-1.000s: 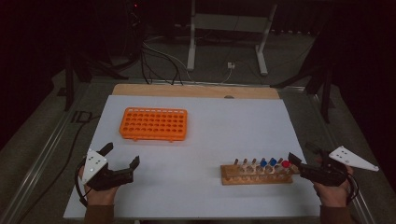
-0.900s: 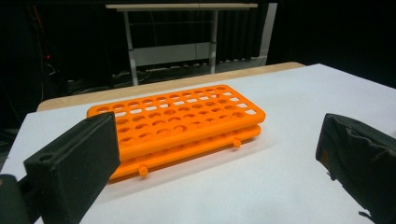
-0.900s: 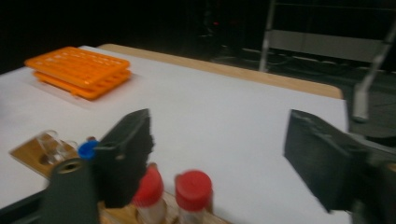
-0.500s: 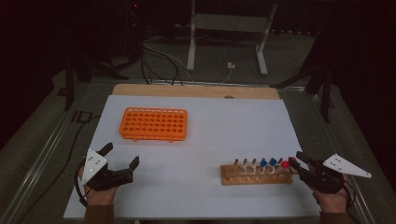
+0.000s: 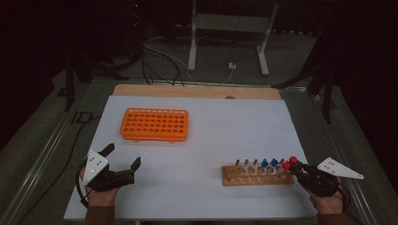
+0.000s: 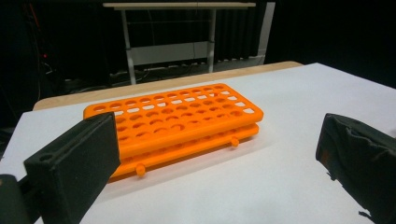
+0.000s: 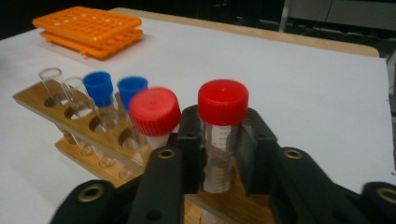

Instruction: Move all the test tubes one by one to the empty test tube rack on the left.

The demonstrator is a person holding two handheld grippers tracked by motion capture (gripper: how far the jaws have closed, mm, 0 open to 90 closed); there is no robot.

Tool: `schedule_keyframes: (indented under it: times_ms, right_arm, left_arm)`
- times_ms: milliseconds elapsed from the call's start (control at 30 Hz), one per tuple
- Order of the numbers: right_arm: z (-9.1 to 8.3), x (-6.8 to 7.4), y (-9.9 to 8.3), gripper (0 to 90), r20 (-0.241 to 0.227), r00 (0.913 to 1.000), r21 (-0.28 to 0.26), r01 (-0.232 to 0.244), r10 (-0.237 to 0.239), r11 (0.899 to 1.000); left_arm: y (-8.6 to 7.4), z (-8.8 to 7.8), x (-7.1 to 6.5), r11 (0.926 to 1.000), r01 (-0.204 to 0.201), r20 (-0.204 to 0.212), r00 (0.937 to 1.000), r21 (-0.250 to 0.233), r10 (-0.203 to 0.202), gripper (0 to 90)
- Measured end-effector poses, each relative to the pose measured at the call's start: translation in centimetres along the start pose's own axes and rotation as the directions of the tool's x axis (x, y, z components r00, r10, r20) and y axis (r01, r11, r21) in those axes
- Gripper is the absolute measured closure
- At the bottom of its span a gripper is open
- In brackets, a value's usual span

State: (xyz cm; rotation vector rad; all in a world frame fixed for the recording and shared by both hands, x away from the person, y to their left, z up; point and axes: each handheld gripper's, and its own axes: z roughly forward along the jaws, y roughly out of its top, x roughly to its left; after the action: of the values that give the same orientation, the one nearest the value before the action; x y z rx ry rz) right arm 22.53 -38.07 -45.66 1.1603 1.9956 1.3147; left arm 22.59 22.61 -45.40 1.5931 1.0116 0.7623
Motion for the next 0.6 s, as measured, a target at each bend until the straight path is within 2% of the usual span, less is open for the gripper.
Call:
schedule_keyframes:
  times_ms: [367, 467, 600]
  right_arm:
    - [-1.4, 0.4, 1.9, 73.9, -0.002, 0.9999, -0.046, 0.013, -0.013, 0.999]
    - [-1.9, 0.3, 2.5, 74.0, -0.009, 0.9998, -0.076, 0.015, -0.016, 0.997]
    - [-2.4, 0.3, 3.7, 74.0, -0.019, 0.9995, -0.109, 0.023, -0.025, 0.994]
  left_arm:
    - [-0.1, 0.0, 0.1, 0.9999, 0.011, 0.001, 0.9999, 0.002, -0.011, 0.4]
    - [-0.1, 0.1, 0.2, 0.9996, 0.028, 0.013, 0.9995, -0.001, -0.028, 0.4]
    - [0.0, 0.1, 0.1, 0.9996, 0.027, 0.015, 0.9995, -0.002, -0.027, 0.4]
